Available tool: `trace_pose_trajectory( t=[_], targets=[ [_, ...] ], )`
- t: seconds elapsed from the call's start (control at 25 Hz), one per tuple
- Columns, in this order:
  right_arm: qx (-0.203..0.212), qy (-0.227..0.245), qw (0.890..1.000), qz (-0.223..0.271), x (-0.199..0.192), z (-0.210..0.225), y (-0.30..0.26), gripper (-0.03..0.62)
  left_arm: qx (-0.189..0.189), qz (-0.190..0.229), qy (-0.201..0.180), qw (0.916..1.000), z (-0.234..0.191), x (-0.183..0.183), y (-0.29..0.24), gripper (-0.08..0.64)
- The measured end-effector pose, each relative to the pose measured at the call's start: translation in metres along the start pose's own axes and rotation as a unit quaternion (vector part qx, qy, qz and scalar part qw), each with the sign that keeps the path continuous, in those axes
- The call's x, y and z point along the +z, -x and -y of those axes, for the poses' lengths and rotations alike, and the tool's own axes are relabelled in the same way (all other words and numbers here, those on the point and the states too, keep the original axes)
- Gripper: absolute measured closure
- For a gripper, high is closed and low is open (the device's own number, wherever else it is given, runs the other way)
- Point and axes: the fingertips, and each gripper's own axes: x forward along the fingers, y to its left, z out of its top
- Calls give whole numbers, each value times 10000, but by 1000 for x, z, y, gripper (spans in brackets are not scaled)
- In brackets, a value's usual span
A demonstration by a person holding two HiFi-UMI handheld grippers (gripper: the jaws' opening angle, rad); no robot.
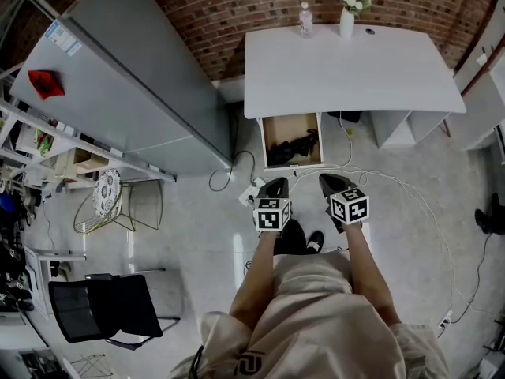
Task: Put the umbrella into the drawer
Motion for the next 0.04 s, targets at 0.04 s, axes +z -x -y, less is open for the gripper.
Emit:
trace_pose_trajectory(
  t=[0.04],
  targets=[
    [26, 43, 10000, -34, 0, -1, 0, 526, -16, 29, 2, 10000, 1, 2, 0, 549]
  ],
)
